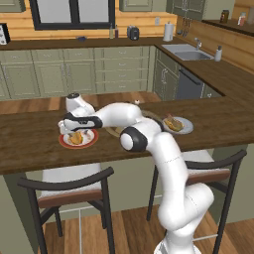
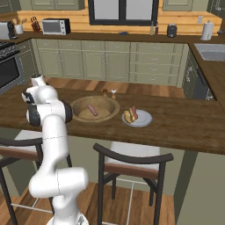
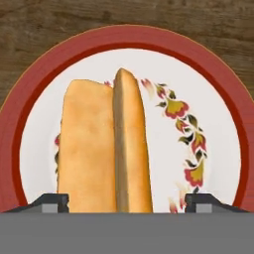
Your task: Place one bun and one sausage from the bowl on each plate.
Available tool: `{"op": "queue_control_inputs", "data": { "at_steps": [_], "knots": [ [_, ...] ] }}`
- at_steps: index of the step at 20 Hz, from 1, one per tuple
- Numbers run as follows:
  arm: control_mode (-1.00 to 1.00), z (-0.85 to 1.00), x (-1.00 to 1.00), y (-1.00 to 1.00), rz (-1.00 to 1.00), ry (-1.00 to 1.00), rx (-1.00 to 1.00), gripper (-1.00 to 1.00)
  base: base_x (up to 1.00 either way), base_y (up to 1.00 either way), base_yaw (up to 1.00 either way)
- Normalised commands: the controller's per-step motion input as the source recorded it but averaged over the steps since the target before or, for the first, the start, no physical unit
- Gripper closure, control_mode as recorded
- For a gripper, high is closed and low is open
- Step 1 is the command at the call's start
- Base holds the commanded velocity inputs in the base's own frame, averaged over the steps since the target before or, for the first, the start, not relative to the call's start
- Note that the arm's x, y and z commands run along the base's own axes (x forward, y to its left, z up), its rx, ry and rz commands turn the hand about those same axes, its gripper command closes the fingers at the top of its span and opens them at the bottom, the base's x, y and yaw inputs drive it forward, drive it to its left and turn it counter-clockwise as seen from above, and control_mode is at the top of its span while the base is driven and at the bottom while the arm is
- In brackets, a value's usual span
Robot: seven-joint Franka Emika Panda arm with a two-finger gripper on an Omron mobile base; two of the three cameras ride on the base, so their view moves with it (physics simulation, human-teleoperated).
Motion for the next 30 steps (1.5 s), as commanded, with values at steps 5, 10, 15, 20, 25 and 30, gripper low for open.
{"op": "queue_control_inputs", "data": {
  "at_steps": [5,10,15,20,25,30],
  "knots": [
    [-1.00,0.49,-0.56,-0.51,0.00,-0.12,0.00,-1.00,0.00,0.00,0.00],
    [-1.00,0.47,-0.58,-0.52,0.00,-0.15,0.00,-1.00,0.00,0.00,0.00],
    [-1.00,0.50,-0.32,-0.55,0.00,-0.18,0.00,-1.00,0.00,0.00,0.00],
    [-1.00,0.59,-0.19,-0.87,-0.02,-0.02,0.09,-1.00,0.00,0.00,0.00],
    [-1.00,0.52,-0.12,-0.94,0.00,0.16,0.06,-1.00,0.00,0.00,0.00],
    [-1.00,0.03,-0.07,-0.87,0.01,0.09,-0.02,-1.00,0.00,0.00,0.00]
  ]
}}
